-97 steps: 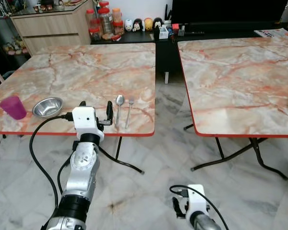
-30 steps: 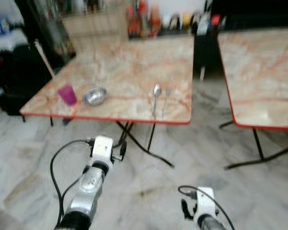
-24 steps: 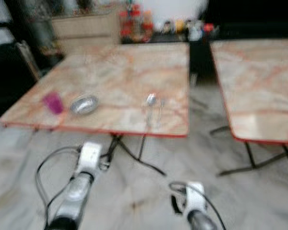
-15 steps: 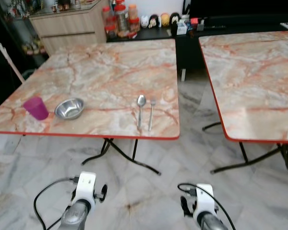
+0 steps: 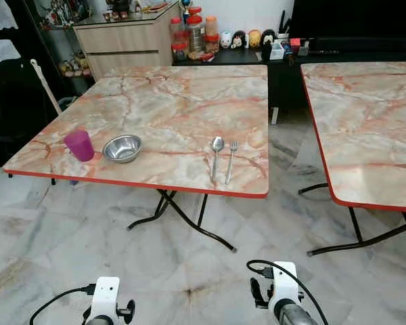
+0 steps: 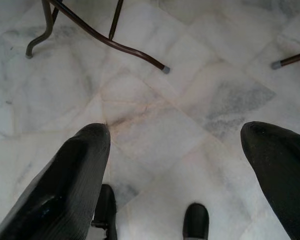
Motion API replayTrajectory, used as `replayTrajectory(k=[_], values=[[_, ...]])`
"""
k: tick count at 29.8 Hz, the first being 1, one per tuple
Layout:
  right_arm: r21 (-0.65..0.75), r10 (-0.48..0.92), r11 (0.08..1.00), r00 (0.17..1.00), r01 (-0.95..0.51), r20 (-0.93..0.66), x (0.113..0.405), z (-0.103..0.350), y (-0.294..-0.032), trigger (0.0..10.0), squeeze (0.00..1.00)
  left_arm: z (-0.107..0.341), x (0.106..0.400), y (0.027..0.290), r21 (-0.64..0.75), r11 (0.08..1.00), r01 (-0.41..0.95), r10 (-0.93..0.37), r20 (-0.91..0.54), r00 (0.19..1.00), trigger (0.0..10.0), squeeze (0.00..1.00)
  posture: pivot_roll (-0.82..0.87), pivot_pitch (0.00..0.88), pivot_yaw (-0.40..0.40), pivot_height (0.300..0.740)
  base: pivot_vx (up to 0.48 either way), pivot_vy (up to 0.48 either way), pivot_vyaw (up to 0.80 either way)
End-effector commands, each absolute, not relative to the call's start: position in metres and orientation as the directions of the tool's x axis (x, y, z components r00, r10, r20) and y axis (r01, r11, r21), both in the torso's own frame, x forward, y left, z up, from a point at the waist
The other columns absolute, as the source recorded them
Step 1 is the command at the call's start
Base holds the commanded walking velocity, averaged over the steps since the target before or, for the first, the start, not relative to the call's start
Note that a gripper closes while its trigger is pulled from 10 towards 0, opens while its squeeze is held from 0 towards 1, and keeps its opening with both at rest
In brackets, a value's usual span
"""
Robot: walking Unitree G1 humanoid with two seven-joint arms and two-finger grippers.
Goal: Setting the table
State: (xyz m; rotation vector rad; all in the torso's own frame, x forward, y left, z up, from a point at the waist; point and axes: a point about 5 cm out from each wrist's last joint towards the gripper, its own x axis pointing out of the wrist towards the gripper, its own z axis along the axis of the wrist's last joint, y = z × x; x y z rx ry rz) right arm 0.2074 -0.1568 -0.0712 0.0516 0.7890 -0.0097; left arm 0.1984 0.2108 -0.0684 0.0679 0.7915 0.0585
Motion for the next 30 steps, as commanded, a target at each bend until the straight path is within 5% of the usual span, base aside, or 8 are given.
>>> replayTrajectory(k=[1, 13, 30], values=[[0.044, 0.014, 0.999, 0.695, 0.026, -0.719, 0.205, -0.073, -0.156, 10.0, 0.00, -0.069, 0.200, 0.211, 0.072, 0.996, -0.061, 0.095, -0.718, 0.690, 10.0, 0.00, 0.05, 0.000, 0.090, 0.736, 0.000, 0.000, 0.00], [0.023, 0.001, 0.999, 0.695, 0.023, -0.719, 0.205, -0.073, -0.161, 10.0, 0.00, -0.073, 0.197, 0.201, 0.060, 0.997, -0.046, 0.076, -0.740, 0.668, 10.0, 0.00, 0.03, 0.000, 0.085, 0.736, 0.000, 0.000, 0.00], [0.038, -0.026, 0.996, 0.691, 0.077, -0.722, 0.205, -0.073, -0.165, 10.0, 0.00, -0.075, 0.193, 0.205, 0.064, 0.995, -0.073, 0.096, -0.754, 0.650, 10.0, 0.00, 0.03, 0.000, 0.091, 0.736, 0.000, 0.467, 0.00]])
